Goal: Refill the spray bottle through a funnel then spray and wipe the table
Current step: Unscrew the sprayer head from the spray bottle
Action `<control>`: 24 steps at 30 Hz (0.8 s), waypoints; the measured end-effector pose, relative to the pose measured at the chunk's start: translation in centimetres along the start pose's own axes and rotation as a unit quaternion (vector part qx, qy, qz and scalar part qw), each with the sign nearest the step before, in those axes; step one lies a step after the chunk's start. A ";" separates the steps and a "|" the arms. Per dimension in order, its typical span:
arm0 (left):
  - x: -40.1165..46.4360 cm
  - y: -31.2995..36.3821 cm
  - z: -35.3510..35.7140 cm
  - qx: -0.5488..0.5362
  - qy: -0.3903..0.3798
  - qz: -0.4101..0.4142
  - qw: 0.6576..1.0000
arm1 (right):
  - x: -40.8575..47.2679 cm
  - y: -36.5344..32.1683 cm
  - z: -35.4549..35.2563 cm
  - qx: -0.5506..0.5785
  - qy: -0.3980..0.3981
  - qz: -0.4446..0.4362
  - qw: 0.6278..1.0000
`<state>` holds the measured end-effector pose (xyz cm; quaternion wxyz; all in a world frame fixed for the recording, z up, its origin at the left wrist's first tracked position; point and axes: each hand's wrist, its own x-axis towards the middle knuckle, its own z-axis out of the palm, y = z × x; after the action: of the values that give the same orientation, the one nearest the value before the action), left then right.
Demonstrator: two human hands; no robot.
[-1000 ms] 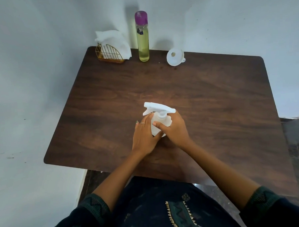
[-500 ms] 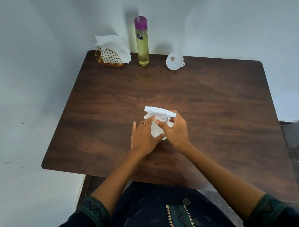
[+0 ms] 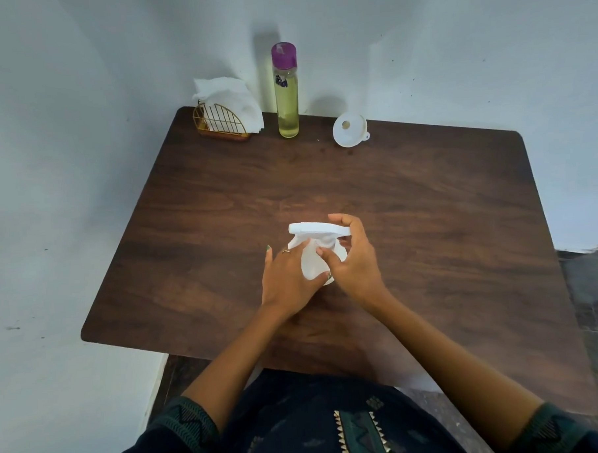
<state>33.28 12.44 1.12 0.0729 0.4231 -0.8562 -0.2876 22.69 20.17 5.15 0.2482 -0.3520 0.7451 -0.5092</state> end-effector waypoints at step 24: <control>-0.1 -0.1 0.2 -0.018 0.004 0.008 1.000 | 0.0 -0.6 0.4 -0.050 0.059 -0.041 0.996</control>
<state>33.33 12.50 0.95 0.0860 0.4160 -0.8538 -0.3009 23.13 19.78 5.61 0.1645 -0.3638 0.7676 -0.5013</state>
